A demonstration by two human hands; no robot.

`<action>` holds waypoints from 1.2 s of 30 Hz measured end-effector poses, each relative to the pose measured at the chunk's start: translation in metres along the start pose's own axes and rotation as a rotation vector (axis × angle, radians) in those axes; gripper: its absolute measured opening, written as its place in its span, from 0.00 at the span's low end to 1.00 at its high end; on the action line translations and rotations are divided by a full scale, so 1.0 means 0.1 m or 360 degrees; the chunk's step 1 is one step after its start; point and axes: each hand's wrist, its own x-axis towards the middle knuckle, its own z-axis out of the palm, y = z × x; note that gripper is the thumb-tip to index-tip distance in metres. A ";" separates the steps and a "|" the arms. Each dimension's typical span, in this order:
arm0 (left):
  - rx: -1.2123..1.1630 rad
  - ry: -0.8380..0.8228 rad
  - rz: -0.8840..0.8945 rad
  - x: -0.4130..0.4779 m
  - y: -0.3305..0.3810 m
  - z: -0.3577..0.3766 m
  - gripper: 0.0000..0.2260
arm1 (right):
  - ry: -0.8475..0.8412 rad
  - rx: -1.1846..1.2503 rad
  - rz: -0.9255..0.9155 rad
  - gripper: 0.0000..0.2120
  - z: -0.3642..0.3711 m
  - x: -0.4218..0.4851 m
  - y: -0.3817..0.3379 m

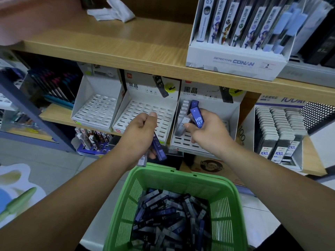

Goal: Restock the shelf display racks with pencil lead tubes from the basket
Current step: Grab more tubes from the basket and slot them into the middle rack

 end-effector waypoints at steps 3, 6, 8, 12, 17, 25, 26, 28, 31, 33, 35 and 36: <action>-0.0098 -0.0041 0.0039 0.00 -0.02 0.00 0.20 | -0.0018 -0.0058 -0.0018 0.07 0.02 0.01 0.04; -0.0085 0.0088 0.0120 0.00 -0.02 0.00 0.20 | -0.0002 -0.0194 -0.0028 0.07 0.04 0.03 0.04; -0.0086 0.0164 0.0140 0.00 -0.01 0.01 0.21 | 0.0028 -0.0247 -0.0041 0.07 0.04 0.03 0.03; -0.0150 0.0134 0.0138 -0.01 -0.01 0.04 0.18 | 0.0019 -0.0557 -0.0083 0.05 0.00 0.00 -0.02; -0.0200 -0.0046 0.0000 -0.05 -0.01 0.01 0.09 | -0.0026 -0.0983 -0.0279 0.07 0.03 -0.05 -0.14; -0.0243 -0.0021 -0.0020 -0.12 -0.04 -0.18 0.03 | 0.0042 -0.0442 0.0004 0.13 0.04 0.06 -0.04; -0.0263 -0.0014 -0.0008 -0.13 -0.03 -0.19 0.04 | 0.0048 -0.0339 -0.0012 0.14 0.03 0.06 -0.04; -0.0295 -0.0029 0.0020 -0.14 0.00 -0.19 0.06 | 0.0081 -0.0144 -0.0088 0.12 0.01 0.04 -0.03; -0.0293 -0.0059 0.0043 -0.16 0.03 -0.16 0.08 | 0.0065 0.0002 -0.0110 0.06 -0.04 0.01 -0.03; -0.0275 -0.0095 0.0047 -0.17 0.05 -0.12 0.08 | 0.0002 0.0002 -0.0079 0.07 -0.08 -0.02 -0.05; -0.0355 -0.0143 0.0031 -0.17 0.07 -0.09 0.07 | -0.0061 0.0160 -0.0048 0.10 -0.13 -0.06 -0.11; -0.0435 -0.0168 0.0006 -0.16 0.09 -0.07 0.07 | -0.0113 0.0279 -0.0033 0.12 -0.17 -0.08 -0.14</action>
